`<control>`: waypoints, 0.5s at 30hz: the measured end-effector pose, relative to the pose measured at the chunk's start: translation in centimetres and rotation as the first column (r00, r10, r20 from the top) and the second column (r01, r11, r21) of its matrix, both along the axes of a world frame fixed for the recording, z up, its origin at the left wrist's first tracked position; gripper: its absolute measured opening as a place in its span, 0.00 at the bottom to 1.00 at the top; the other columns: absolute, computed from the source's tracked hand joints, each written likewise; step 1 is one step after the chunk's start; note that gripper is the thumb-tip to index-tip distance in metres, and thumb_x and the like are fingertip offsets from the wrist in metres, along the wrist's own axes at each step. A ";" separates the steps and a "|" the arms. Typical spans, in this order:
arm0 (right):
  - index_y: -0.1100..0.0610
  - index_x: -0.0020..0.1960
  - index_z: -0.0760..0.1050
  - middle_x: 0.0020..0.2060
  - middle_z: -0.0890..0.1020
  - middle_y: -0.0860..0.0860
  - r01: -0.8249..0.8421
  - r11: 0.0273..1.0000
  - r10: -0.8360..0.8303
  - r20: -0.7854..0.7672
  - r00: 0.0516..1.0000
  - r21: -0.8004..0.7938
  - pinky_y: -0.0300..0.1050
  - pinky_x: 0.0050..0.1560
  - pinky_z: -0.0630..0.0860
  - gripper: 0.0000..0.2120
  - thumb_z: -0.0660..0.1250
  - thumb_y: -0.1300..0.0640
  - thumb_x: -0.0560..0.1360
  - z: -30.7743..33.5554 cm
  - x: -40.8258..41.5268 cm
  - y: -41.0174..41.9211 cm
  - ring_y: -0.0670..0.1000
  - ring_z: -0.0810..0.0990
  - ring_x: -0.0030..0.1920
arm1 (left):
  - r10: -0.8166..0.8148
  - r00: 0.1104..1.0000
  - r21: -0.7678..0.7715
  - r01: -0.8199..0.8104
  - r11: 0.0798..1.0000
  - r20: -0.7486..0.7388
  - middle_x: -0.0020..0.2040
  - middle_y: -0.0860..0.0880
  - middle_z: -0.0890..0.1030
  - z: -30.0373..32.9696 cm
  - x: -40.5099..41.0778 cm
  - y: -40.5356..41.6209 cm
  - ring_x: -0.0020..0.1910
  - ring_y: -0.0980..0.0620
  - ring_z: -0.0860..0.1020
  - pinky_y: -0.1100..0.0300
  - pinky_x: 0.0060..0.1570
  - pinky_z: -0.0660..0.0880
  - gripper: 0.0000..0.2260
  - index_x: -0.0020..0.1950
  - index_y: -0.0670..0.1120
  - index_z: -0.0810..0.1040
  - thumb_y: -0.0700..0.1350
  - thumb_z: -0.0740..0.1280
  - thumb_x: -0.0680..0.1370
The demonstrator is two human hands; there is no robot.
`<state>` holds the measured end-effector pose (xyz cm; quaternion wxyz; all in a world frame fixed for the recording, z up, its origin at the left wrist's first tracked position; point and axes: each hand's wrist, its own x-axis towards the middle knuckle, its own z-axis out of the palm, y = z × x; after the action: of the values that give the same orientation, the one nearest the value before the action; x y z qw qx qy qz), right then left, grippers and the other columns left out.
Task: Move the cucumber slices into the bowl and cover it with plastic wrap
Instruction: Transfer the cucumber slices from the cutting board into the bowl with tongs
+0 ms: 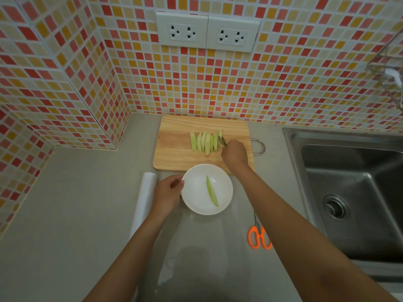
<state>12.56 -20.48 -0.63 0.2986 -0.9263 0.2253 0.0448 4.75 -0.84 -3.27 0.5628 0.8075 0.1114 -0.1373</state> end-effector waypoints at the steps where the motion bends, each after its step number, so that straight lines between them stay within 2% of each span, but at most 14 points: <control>1: 0.63 0.39 0.75 0.36 0.79 0.57 0.003 1.000 -0.004 0.032 0.999 0.027 0.43 0.32 0.64 0.11 0.58 0.65 0.77 0.3 -0.6 0.1 0.59 0.78 0.41 | 0.006 1.000 0.004 -0.006 1.000 0.000 0.52 0.49 0.83 0.0 0.1 0.0 0.50 0.52 0.80 0.58 0.50 0.76 0.12 0.60 0.44 0.81 0.40 0.63 0.79; 3: 0.58 0.29 0.67 0.26 0.71 0.51 -0.010 0.996 0.000 0.100 0.995 0.093 0.43 0.26 0.58 0.17 0.59 0.63 0.77 1.0 -2.5 0.4 0.53 0.71 0.32 | 0.012 1.000 0.011 -0.012 1.000 0.003 0.53 0.49 0.83 0.1 0.2 -0.1 0.51 0.51 0.80 0.58 0.52 0.76 0.12 0.60 0.44 0.81 0.40 0.63 0.79; 4: 0.57 0.28 0.65 0.25 0.68 0.49 -0.024 0.992 0.008 0.125 0.992 0.128 0.42 0.25 0.57 0.19 0.59 0.63 0.77 1.3 -3.8 0.7 0.51 0.68 0.29 | 0.013 1.000 0.013 -0.013 1.000 0.006 0.53 0.49 0.83 0.2 0.3 -0.1 0.52 0.51 0.80 0.56 0.54 0.76 0.12 0.60 0.43 0.81 0.40 0.63 0.79; 7: 0.58 0.29 0.66 0.23 0.68 0.49 -0.085 0.976 0.055 0.152 0.987 0.198 0.41 0.26 0.58 0.17 0.58 0.61 0.77 1.8 -8.2 1.3 0.47 0.64 0.26 | 0.014 1.000 0.022 -0.015 1.000 0.013 0.52 0.48 0.83 0.4 0.3 -0.2 0.53 0.50 0.79 0.54 0.57 0.76 0.11 0.58 0.44 0.82 0.40 0.63 0.79; 9: 0.57 0.30 0.67 0.22 0.66 0.47 -0.121 0.974 0.094 0.145 0.985 0.191 0.38 0.25 0.57 0.17 0.59 0.61 0.77 1.8 -10.8 1.7 0.45 0.63 0.25 | 0.009 1.000 0.027 -0.010 1.000 0.016 0.54 0.47 0.83 0.6 0.3 -0.2 0.54 0.49 0.80 0.52 0.58 0.76 0.12 0.59 0.43 0.82 0.40 0.63 0.79; 11: 0.58 0.32 0.72 0.23 0.66 0.46 -0.148 0.981 0.133 0.113 0.985 0.128 0.37 0.25 0.61 0.15 0.59 0.60 0.78 1.5 -12.7 2.0 0.45 0.65 0.25 | 0.006 1.000 0.020 -0.006 1.000 0.010 0.55 0.46 0.83 0.7 0.4 -0.3 0.55 0.48 0.80 0.49 0.60 0.76 0.12 0.60 0.42 0.81 0.40 0.62 0.79; 13: 0.62 0.39 0.77 0.26 0.70 0.49 -0.167 0.982 0.162 0.060 0.985 0.084 0.37 0.27 0.62 0.13 0.59 0.59 0.78 1.3 -13.8 2.2 0.49 0.70 0.29 | 0.005 1.000 0.015 -0.005 1.000 0.008 0.55 0.45 0.83 0.8 0.3 -0.3 0.56 0.47 0.80 0.48 0.60 0.76 0.12 0.60 0.42 0.81 0.39 0.62 0.79; 15: 0.63 0.43 0.77 0.33 0.76 0.54 -0.181 0.981 0.181 0.007 0.983 0.064 0.43 0.34 0.66 0.13 0.58 0.58 0.79 1.4 -14.2 2.3 0.55 0.77 0.37 | 0.004 1.000 0.018 -0.004 1.000 0.011 0.55 0.45 0.83 0.8 0.3 -0.4 0.55 0.47 0.80 0.48 0.60 0.76 0.12 0.60 0.42 0.81 0.39 0.62 0.79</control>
<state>-1.68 -18.17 0.76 0.3233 -0.9328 0.1383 0.0785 5.02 -1.23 -2.44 0.5566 0.8129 0.1111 -0.1309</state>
